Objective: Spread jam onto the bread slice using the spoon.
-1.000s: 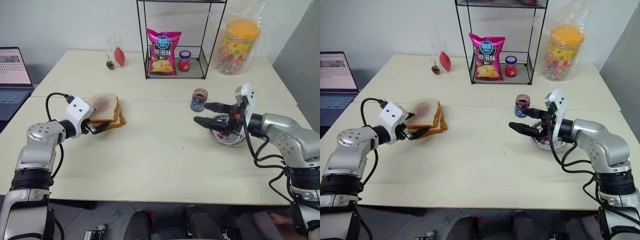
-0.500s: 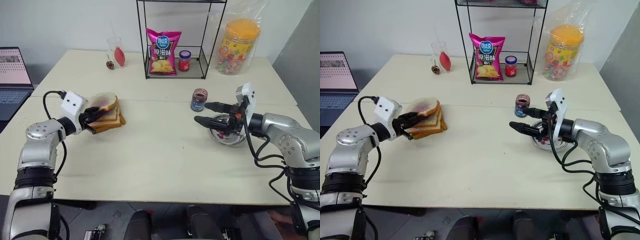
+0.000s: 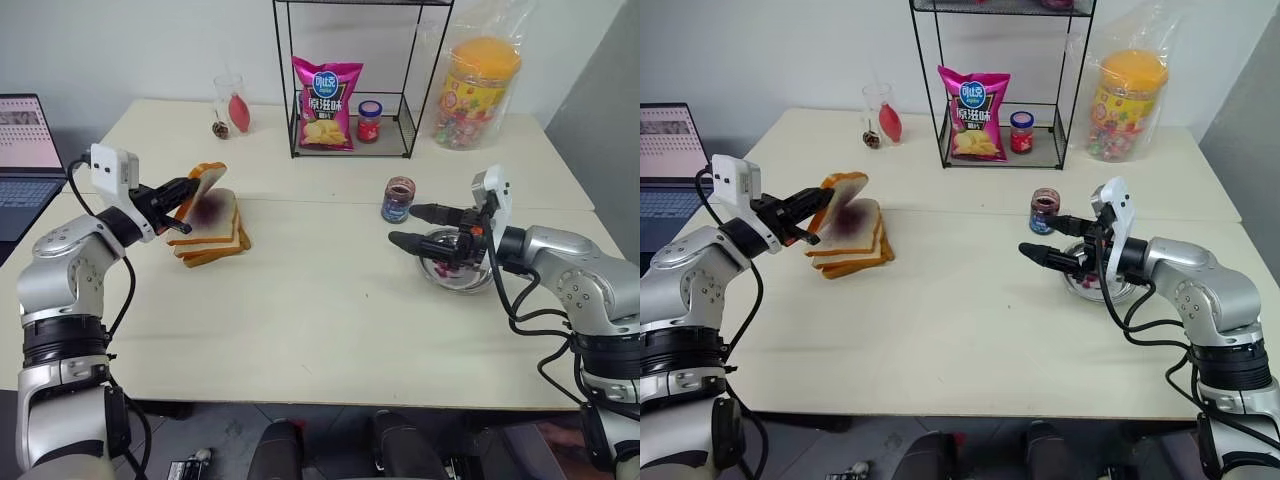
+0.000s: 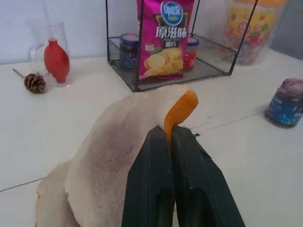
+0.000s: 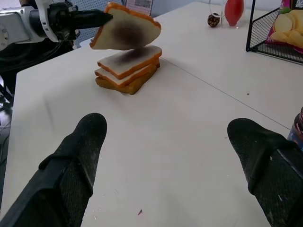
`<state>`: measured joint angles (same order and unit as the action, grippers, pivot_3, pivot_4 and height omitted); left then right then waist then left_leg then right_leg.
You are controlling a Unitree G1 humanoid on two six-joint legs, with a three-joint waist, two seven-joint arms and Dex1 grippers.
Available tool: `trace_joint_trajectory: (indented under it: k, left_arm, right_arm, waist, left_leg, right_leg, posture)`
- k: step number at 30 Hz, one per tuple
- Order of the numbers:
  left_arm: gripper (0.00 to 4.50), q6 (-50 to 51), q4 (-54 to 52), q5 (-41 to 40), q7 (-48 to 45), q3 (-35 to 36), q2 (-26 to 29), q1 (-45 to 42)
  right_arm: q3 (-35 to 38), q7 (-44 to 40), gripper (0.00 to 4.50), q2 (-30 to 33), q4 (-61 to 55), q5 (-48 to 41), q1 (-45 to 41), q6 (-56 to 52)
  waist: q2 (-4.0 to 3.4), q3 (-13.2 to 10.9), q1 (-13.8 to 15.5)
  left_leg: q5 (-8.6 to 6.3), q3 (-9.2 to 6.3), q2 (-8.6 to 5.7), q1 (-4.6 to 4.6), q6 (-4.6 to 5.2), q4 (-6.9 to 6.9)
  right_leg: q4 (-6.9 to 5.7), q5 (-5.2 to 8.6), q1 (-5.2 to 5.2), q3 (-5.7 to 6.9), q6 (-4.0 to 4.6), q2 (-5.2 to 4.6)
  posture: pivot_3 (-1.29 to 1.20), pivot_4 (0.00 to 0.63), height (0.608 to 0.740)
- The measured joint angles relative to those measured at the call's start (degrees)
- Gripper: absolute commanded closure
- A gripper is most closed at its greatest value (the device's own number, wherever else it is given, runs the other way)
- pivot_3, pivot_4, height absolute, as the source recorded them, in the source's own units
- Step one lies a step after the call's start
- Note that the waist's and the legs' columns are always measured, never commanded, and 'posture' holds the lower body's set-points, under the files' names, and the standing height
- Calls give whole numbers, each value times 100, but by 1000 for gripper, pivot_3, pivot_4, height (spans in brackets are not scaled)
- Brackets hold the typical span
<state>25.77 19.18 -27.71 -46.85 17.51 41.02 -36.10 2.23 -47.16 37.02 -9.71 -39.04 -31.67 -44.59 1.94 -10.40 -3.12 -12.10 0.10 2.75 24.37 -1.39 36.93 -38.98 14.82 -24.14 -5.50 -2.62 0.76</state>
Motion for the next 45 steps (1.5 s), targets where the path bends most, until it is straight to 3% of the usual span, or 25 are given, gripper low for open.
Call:
trace_joint_trajectory:
  k: [3,8,16,23,29,36,42,45]
  left_arm:
    - [4446,-7,-379,61,-230,-320,21,-55]
    - [4446,-302,-1157,645,-895,-1591,-7,145]
    - [4446,-1793,-1106,2167,-1412,-3694,-716,391]
    - [4446,-2529,-326,2601,-1526,-3881,-852,167]
    - [3367,-2525,-301,2490,-1778,-3803,-871,188]
    - [1962,-1665,-960,1894,-2044,-3380,-739,283]
    - [697,-310,-1821,906,-2246,-2682,-417,451]
    - [37,184,-2041,383,-2216,-2289,-432,424]
  right_arm:
    - [23,12,0,1,-18,-7,39,-1]
    - [141,-15,0,166,-276,-59,252,-157]
    - [274,-85,0,495,-813,-186,764,-412]
    - [561,111,0,534,-1113,-283,1162,-547]
    - [647,235,0,532,-1238,-312,1321,-597]
    - [992,363,0,537,-1231,-300,1937,-594]
    - [1895,789,0,404,-1008,-441,2426,-639]
    - [2353,1235,0,5,-896,-567,2476,-694]
  waist:
    - [0,0,1]
    - [-1,0,23]
    - [-1,0,16]
    - [-2,1,16]
    - [-2,1,16]
    - [-2,1,23]
    - [-2,1,8]
    - [-2,2,4]
  left_leg:
    - [0,1,-2,0,0,-1]
    - [0,3,-3,1,0,-2]
    - [0,4,-3,-2,0,2]
    - [0,4,-3,-3,1,4]
    - [0,1,-3,-3,1,5]
    - [0,1,-3,-1,1,3]
    - [0,-2,-1,-9,1,6]
    - [0,-2,-1,-17,1,7]
  right_leg:
    - [2,0,1,-2,0,-1]
    - [4,-11,2,-3,18,-2]
    - [0,-1,2,-11,0,3]
    - [0,-3,4,-12,-5,4]
    - [-1,-4,5,-10,-6,5]
    - [2,-3,5,-10,-7,4]
    - [-2,-4,10,-7,-7,5]
    - [-2,-5,16,-8,-8,5]
  posture:
    - [0,150,740]
    - [0,150,740]
    - [0,150,740]
    - [0,150,740]
    - [0,150,740]
    - [0,150,740]
    - [0,150,740]
    - [0,150,740]
